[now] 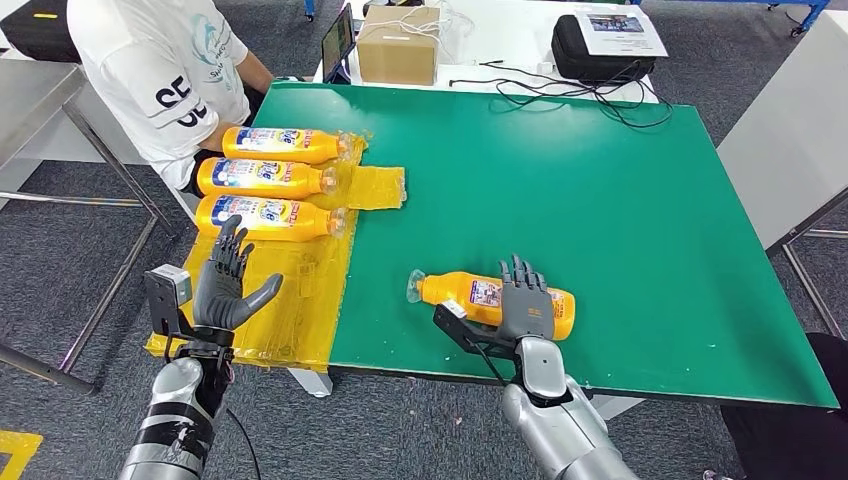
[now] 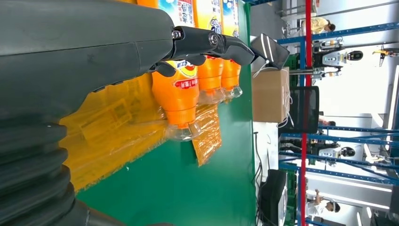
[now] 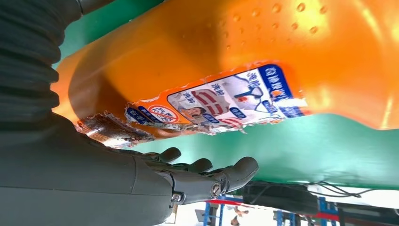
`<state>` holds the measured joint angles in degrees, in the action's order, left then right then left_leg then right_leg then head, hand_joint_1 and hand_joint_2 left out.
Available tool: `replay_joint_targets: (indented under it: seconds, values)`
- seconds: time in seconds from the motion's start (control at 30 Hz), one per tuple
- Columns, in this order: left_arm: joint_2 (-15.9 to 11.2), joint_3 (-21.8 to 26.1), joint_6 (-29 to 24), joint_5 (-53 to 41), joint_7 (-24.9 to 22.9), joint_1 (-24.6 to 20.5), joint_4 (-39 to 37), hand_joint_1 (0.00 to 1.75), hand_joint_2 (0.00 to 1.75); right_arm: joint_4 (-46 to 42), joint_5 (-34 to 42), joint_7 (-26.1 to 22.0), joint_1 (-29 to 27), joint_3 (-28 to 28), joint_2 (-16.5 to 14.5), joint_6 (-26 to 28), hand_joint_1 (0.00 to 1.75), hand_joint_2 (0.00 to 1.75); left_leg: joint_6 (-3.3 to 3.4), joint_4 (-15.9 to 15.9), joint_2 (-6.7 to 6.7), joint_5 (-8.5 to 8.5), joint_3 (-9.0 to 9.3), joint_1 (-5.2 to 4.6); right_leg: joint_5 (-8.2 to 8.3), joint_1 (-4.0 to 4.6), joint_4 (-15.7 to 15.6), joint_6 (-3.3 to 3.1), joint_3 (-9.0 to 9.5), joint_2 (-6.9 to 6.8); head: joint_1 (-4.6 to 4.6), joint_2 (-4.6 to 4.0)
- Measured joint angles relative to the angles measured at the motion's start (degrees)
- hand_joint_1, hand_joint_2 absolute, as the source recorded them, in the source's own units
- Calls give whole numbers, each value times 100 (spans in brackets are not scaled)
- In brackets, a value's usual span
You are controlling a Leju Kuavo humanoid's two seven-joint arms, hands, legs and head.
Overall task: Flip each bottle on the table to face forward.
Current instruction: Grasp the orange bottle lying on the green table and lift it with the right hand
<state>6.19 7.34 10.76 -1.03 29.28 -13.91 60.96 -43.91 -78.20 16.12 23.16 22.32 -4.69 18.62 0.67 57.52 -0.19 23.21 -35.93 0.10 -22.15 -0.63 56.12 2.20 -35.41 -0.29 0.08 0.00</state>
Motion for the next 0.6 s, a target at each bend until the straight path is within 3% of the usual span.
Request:
replay_joint_targets:
  seconds: [0.23, 0.37, 0.6]
  values:
    - [-1, 31, 57, 5, -1, 28, 33, 0, 175, 0, -17, 65, 15, -190, 109, -81, 0, 175, 2, 0, -2, -1, 7, 0, 0, 0, -1, 0, 10, -1, 1, 0]
    - [-2, 37, 61, 8, -2, 30, 42, 0, 175, 1, -21, 87, 16, -248, 149, -143, 173, 175, 2, 0, -3, -1, 11, 0, 0, 0, -2, 0, 14, -1, 1, 0]
    - [-18, 38, 93, -66, -2, 23, 42, 0, 175, 173, 221, -175, 188, -381, 229, -493, 175, 175, 3, 0, -3, -2, 18, 0, 2, 0, -1, 2, 19, 0, 1, 0]
